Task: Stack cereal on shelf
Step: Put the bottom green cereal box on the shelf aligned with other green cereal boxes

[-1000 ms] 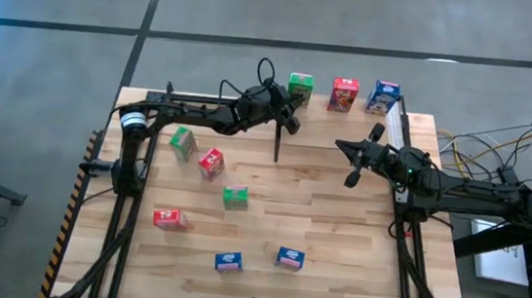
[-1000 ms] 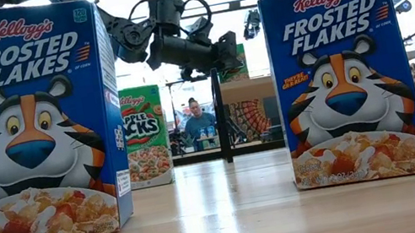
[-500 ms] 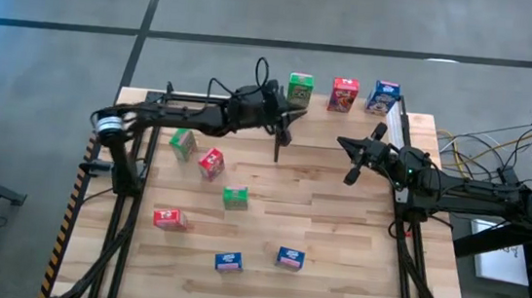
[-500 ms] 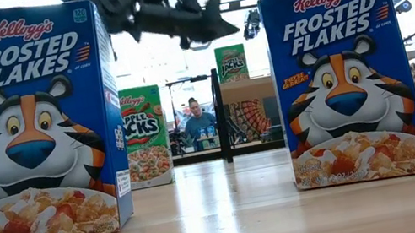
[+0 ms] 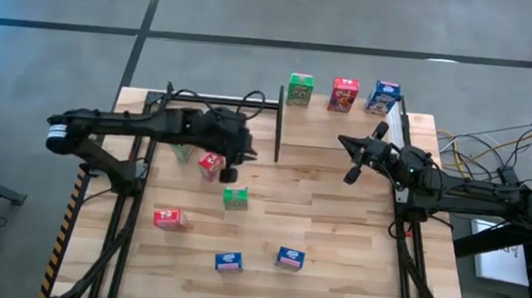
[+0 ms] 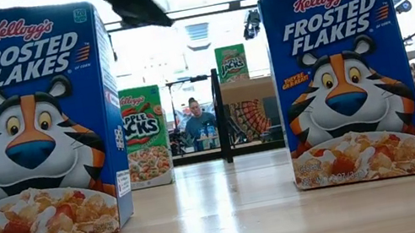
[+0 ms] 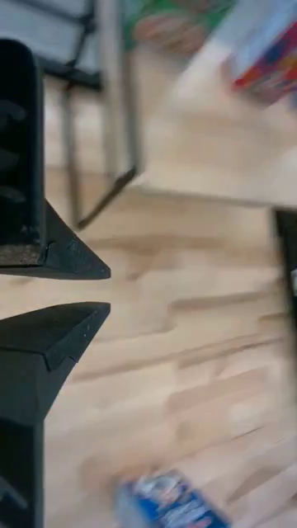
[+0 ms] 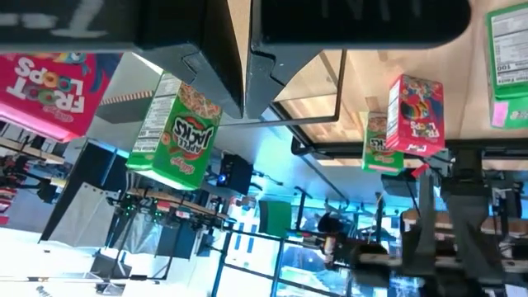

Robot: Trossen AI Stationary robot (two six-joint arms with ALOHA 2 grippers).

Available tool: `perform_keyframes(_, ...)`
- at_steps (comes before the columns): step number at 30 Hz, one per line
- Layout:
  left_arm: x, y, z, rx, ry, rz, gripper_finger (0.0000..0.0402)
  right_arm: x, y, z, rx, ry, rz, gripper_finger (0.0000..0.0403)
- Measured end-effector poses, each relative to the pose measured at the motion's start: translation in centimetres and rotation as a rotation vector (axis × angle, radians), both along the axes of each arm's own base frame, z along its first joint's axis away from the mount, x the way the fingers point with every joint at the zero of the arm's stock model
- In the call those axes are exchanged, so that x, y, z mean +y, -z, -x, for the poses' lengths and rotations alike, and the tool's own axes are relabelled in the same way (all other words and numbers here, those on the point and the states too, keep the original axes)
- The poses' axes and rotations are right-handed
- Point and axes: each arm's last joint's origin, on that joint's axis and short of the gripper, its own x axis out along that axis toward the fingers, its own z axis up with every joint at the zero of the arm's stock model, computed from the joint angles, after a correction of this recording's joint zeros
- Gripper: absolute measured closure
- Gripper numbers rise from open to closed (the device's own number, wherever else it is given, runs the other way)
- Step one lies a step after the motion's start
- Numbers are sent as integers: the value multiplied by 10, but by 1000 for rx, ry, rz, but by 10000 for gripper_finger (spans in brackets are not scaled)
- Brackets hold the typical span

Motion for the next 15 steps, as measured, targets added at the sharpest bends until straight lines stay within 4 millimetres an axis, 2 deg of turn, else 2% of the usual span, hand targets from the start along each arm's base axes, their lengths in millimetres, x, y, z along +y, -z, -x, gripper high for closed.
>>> perform_keyframes(9, -14, 15, 19, 221, -60, 124, 361, 2, -5, -1, -16, -62, 5, 394)
perform_keyframes(15, -24, 30, 22, 275, -25, 247, 319, 4, -5, -1, -22, -76, -3, 394)
